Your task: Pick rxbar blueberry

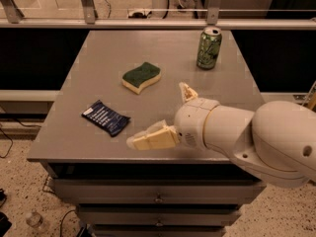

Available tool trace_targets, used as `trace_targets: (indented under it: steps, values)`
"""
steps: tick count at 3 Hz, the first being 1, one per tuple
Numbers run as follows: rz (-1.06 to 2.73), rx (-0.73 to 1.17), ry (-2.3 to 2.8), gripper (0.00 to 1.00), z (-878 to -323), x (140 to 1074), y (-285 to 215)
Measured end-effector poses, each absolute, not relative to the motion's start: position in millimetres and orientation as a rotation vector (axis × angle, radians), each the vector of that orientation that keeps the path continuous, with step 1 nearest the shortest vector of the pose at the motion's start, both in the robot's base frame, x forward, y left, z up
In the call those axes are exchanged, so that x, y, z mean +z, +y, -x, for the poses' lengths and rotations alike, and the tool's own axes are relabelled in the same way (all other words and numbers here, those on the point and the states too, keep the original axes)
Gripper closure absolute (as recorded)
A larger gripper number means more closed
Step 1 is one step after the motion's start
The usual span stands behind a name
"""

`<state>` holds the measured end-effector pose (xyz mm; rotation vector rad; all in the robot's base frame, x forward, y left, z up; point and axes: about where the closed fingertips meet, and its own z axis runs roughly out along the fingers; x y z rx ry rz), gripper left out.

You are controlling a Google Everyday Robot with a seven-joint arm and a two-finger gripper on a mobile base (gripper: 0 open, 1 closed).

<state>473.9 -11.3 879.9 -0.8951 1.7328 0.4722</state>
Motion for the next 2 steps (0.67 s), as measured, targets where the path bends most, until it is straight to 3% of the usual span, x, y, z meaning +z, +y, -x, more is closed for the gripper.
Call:
trace_targets:
  steps: [2]
  values:
    - [0.939,0.521,1.67,0.0,-484,871,33]
